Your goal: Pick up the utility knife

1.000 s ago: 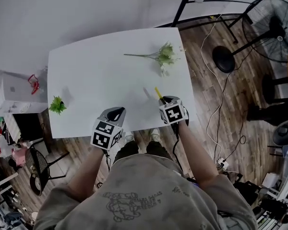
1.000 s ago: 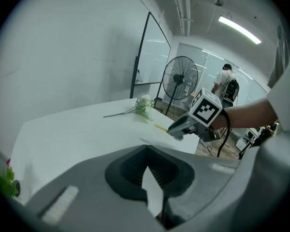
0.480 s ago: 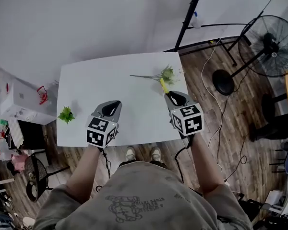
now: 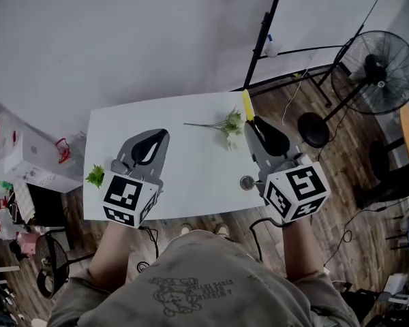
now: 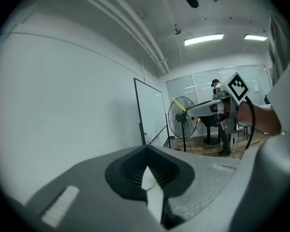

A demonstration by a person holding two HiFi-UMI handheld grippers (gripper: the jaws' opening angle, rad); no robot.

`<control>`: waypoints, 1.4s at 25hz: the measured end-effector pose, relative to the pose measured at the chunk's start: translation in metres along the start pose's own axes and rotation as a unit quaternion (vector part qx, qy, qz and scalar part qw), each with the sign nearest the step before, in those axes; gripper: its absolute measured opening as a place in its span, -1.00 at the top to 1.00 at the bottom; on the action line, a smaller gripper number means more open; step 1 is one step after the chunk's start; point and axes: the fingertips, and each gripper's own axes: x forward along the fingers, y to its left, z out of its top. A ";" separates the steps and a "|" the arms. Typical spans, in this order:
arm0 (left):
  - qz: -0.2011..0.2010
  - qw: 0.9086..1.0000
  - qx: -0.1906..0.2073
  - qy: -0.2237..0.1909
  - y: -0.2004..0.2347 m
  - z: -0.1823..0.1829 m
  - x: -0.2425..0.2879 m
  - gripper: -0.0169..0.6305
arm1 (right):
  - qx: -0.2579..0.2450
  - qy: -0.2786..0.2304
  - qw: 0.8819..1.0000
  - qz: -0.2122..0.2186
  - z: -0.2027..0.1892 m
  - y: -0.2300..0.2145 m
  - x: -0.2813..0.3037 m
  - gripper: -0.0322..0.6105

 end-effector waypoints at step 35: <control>0.013 0.999 -0.052 0.001 -0.012 -0.015 -0.059 0.95 | 0.012 0.019 0.999 0.027 -0.028 0.022 -0.063 0.62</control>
